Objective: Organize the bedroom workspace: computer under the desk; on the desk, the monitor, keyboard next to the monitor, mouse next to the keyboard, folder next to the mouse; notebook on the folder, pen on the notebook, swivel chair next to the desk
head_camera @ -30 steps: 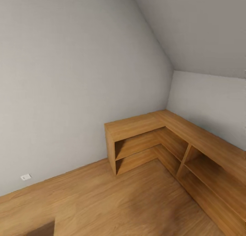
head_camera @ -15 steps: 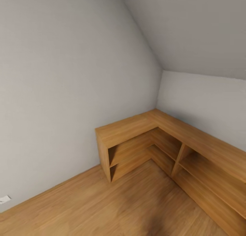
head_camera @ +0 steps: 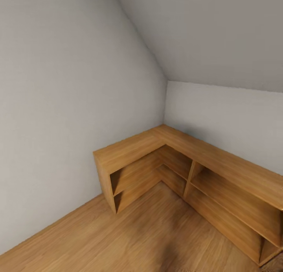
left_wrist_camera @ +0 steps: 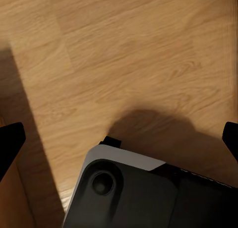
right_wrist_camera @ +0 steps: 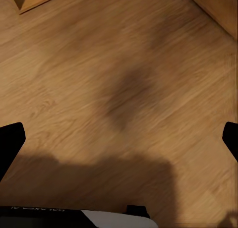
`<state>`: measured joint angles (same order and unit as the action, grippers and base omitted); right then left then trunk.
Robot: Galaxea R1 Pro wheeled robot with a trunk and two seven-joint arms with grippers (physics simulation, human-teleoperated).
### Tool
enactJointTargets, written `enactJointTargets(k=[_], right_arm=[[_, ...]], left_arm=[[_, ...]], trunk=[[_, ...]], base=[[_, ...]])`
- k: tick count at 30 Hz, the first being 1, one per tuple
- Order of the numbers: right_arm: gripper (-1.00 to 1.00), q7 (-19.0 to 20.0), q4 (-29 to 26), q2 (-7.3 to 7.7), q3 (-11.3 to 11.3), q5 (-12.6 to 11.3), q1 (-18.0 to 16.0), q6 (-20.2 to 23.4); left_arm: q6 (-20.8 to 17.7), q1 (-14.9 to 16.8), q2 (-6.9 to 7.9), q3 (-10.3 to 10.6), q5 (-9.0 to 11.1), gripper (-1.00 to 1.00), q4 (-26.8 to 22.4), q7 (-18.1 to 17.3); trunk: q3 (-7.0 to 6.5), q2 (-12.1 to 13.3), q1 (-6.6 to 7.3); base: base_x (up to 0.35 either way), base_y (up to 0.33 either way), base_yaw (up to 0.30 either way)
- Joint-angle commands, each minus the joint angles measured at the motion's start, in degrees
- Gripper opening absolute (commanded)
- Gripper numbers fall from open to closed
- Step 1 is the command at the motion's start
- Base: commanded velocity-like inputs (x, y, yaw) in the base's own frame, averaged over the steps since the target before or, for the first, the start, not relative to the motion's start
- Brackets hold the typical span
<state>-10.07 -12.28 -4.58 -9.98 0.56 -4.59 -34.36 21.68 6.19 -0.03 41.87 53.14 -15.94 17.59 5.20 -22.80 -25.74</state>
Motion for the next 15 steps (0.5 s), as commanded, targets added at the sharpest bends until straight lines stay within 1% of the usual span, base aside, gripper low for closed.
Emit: enactJointTargets(k=[1,6,15], right_arm=[[1.00,-0.6,0.1,0.01,-0.5,0.1,-0.1,-0.1],[1.00,-0.6,0.1,0.01,-0.5,0.1,-0.1,-0.1],[1.00,-0.6,0.1,0.04,-0.5,0.1,-0.1,-0.1]], left_arm=[[0.2,0.0,0.03,0.5,0.3,1.00,-0.1,0.4],[0.2,0.0,0.03,0.5,0.3,1.00,-0.1,0.4],[0.2,0.0,0.03,0.5,0.3,1.00,-0.1,0.4]], trunk=[[0.12,-0.1,-0.04],[0.12,-0.1,-0.04],[0.12,-0.1,-0.04]], base=[[0.140,0.001,-0.289],[0.231,0.000,-0.289],[0.312,0.000,-0.290]])
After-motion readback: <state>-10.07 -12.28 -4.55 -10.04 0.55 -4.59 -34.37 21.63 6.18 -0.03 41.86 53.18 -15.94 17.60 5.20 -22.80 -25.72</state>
